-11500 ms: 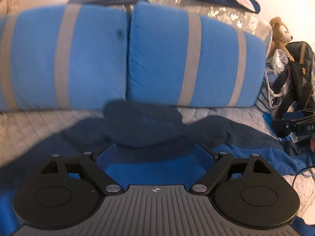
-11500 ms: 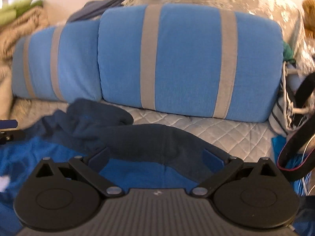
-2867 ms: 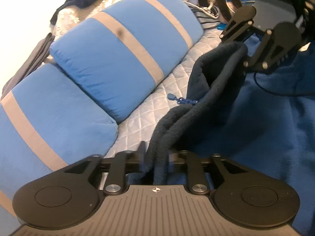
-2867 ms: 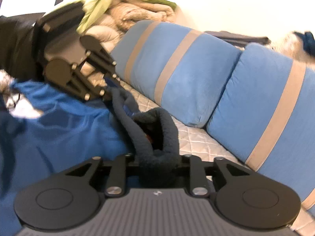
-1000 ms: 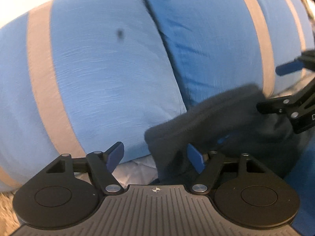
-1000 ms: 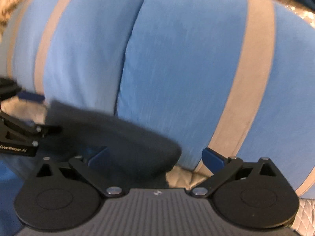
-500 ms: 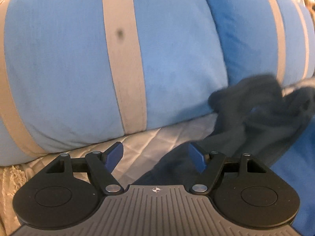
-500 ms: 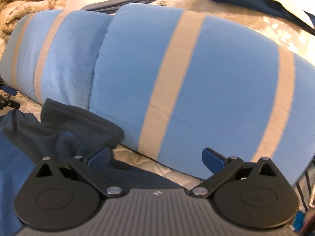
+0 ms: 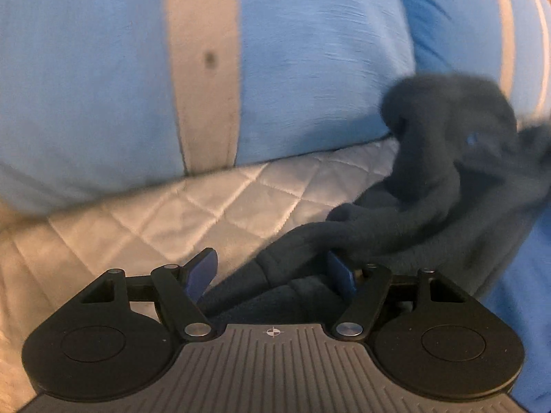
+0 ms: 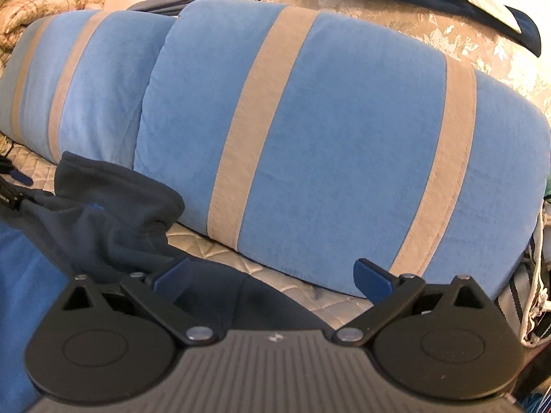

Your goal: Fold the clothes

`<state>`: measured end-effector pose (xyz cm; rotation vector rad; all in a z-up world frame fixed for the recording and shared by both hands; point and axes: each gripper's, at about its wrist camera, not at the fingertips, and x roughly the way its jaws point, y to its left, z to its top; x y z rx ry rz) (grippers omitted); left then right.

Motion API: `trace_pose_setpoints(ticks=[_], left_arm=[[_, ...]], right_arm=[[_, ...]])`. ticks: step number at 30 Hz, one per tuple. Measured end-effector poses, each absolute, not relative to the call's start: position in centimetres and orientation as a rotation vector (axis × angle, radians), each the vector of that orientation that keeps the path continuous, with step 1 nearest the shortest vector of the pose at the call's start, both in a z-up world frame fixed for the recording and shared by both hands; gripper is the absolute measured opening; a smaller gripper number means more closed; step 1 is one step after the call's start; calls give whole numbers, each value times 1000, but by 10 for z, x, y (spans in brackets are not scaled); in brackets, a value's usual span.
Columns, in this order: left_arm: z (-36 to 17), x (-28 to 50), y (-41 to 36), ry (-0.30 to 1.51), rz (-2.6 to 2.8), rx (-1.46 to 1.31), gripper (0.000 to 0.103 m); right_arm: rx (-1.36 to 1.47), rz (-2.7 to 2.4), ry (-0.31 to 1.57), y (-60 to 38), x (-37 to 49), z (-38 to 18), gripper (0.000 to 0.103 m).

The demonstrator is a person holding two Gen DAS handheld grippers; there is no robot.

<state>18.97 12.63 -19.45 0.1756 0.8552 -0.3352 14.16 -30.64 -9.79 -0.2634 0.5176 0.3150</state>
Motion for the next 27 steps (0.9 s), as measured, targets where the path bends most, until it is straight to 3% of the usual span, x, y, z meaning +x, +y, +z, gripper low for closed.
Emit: trace_pose_setpoints(ticks=[3, 5, 8, 13, 20, 27], left_arm=[[-193, 194, 132, 897, -355, 127, 67], [-187, 193, 127, 915, -347, 142, 39], [-177, 189, 121, 919, -321, 200, 21], [-173, 170, 86, 779, -190, 527, 20], [-190, 164, 65, 765, -114, 620, 20], [-189, 167, 71, 768, -109, 574, 20]], right_arm=[[-254, 313, 524, -308, 145, -100, 103], [-256, 311, 531, -309, 149, -103, 103], [-268, 309, 548, -307, 156, -108, 103], [-294, 302, 587, -299, 176, -118, 103], [-332, 293, 643, -287, 204, -132, 103], [-579, 304, 665, -259, 210, -177, 103]])
